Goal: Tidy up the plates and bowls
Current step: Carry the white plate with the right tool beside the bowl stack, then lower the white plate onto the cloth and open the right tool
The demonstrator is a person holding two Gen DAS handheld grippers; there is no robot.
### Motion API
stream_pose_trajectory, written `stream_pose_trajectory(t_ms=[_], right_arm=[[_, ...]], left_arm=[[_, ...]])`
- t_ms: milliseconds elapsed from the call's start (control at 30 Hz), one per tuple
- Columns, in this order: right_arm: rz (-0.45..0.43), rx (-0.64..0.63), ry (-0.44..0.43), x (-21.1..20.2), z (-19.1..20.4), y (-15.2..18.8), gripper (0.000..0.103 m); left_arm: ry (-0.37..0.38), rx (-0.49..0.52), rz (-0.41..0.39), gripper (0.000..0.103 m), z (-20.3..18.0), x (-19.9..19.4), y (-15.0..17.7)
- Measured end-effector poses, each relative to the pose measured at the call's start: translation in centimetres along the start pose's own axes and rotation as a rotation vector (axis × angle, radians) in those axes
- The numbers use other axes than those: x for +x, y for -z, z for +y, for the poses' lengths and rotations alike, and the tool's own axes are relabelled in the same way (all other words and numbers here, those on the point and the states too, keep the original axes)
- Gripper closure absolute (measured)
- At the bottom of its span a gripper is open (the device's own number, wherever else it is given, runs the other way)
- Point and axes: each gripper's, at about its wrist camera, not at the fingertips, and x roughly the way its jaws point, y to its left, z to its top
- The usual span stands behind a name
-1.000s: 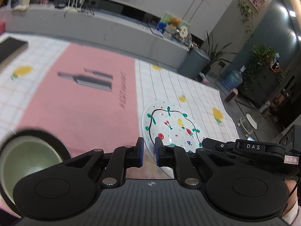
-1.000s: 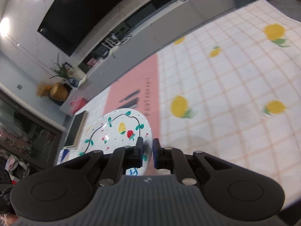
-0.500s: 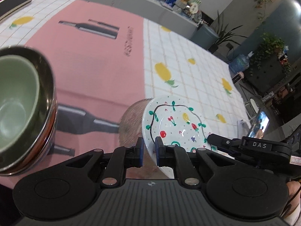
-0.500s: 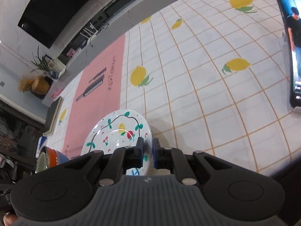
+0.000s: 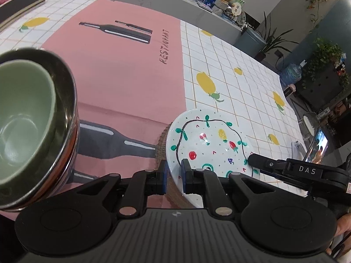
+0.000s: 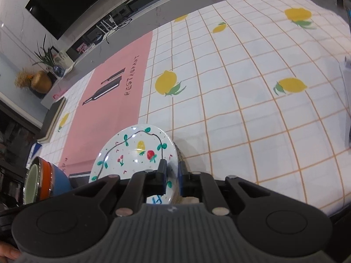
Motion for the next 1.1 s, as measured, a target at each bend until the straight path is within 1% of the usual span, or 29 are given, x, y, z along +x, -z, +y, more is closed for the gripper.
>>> stream_pose_trajectory(t_ms=[200, 300, 467, 633, 767, 800, 867, 900, 933, 967, 1000, 1100], right_arm=[[-0.009, -0.064, 0.031, -0.1, 1.0, 0.3, 0.094], [-0.015, -0.091, 0.051, 0.0, 1.6, 0.4, 0.094], [-0.026, -0.122, 0.074, 0.1, 2.0, 0.4, 0.094], [-0.033, -0.164, 0.123, 0.2, 2.5, 0.7, 0.094], [-0.046, -0.156, 0.115, 0.0, 2.3, 0.7, 0.093], [-0.054, -0.157, 0.119, -0.1, 2.3, 0.7, 0.093], [-0.068, -0.159, 0.132, -0.5, 2.3, 0.7, 0.087], [-0.071, -0.156, 0.132, -0.6, 2.2, 0.8, 0.081], [-0.071, -0.151, 0.13, -0.8, 2.1, 0.9, 0.077], [-0.066, -0.145, 0.128, -0.9, 2.0, 1.0, 0.077], [-0.061, -0.136, 0.123, -0.9, 1.8, 1.1, 0.076], [-0.046, -0.107, 0.107, -1.0, 1.4, 1.7, 0.076]], left_arm=[[-0.038, 0.026, 0.007, 0.089, -0.4, 0.0, -0.1], [-0.065, 0.041, 0.028, 0.09, -0.6, 0.3, -0.1], [-0.064, 0.029, 0.033, 0.09, -0.4, 0.3, 0.0], [-0.066, 0.026, 0.028, 0.091, -0.4, 0.1, -0.2], [-0.066, 0.014, 0.007, 0.091, -0.4, -0.2, -0.2], [-0.072, 0.01, -0.003, 0.091, -0.4, -0.4, -0.2], [-0.083, 0.011, -0.028, 0.09, -0.4, -0.7, -0.1], [-0.084, 0.013, -0.034, 0.088, -0.4, -0.8, -0.1], [-0.082, 0.011, -0.036, 0.085, -0.4, -0.8, 0.0], [-0.076, 0.005, -0.035, 0.082, -0.3, -0.8, 0.0], [-0.07, -0.002, -0.034, 0.081, -0.2, -0.7, 0.1], [-0.058, -0.01, -0.035, 0.081, -0.2, -0.6, 0.4]])
